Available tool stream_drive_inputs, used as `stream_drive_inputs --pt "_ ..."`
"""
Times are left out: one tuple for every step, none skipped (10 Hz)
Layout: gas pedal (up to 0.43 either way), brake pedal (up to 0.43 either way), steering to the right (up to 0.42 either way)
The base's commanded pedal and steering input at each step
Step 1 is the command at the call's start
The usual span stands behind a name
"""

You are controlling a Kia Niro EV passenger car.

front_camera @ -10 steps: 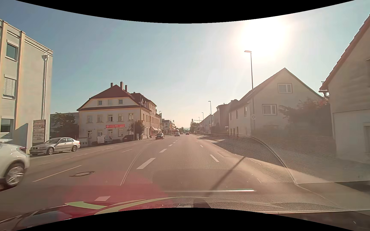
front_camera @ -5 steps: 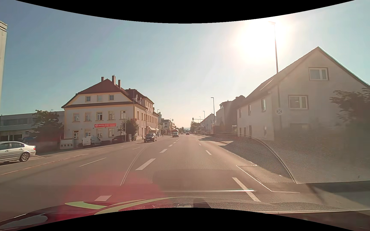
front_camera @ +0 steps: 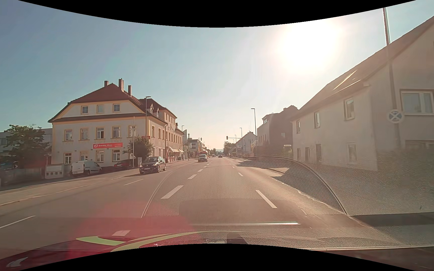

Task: Follow the waypoints while adhering to traffic rules and regulations

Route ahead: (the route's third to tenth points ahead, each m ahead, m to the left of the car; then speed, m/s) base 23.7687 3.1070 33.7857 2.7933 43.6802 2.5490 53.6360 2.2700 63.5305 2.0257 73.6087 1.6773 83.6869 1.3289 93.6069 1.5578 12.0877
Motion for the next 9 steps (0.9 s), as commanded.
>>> stream_drive_inputs --pt "0.087 0.000 -0.003" --pt "0.087 0.000 -0.003" --pt "0.087 0.000 -0.002" --pt "0.087 0.000 -0.002" --pt "0.087 0.000 -0.002" --pt "0.087 0.000 -0.002" --pt "0.087 0.000 -0.002" --pt "0.087 0.000 -0.002" --pt "0.087 0.000 -0.002"
